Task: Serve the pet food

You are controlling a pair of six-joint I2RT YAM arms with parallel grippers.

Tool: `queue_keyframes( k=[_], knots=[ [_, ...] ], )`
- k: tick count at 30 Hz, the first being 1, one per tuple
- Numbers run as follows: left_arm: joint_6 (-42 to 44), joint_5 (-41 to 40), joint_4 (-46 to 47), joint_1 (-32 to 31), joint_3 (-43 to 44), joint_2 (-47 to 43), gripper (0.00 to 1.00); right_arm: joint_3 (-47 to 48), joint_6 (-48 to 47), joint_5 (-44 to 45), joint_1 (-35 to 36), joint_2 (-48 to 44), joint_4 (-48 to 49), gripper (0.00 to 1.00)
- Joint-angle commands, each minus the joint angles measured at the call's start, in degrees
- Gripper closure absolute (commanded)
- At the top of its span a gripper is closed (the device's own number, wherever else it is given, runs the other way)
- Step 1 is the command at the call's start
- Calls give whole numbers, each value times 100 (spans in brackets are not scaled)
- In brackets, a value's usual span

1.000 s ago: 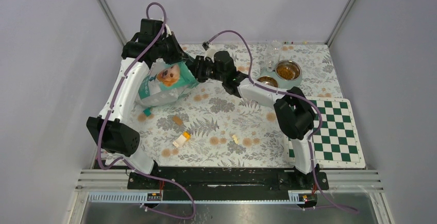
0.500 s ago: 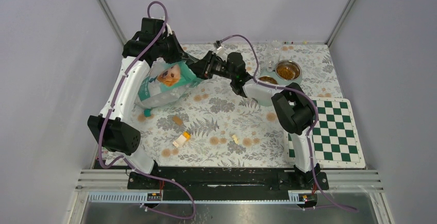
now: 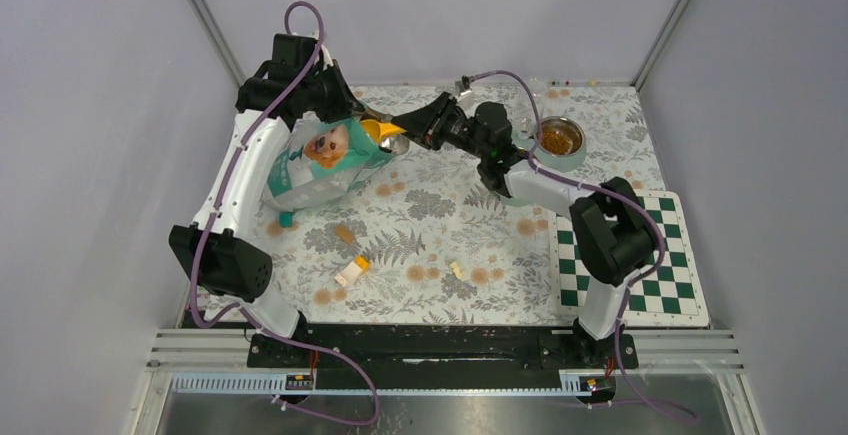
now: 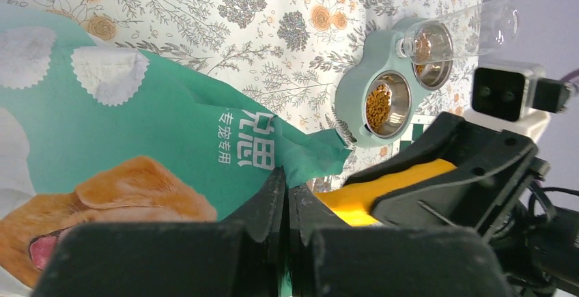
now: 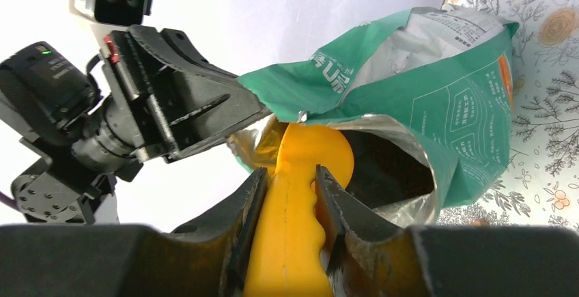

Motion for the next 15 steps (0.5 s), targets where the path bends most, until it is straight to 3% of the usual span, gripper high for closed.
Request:
queue_keyframes(
  k=[1, 9, 15],
  knots=[
    [39, 59, 662, 37, 317, -407, 100, -157, 301, 248, -104, -876, 480, 100],
    [29, 55, 665, 122, 326, -505, 100, -681, 415, 441, -415, -1287, 479, 100],
    [22, 38, 671, 196, 322, -571, 100, -950, 742, 445, -640, -1351, 992, 100]
  ],
)
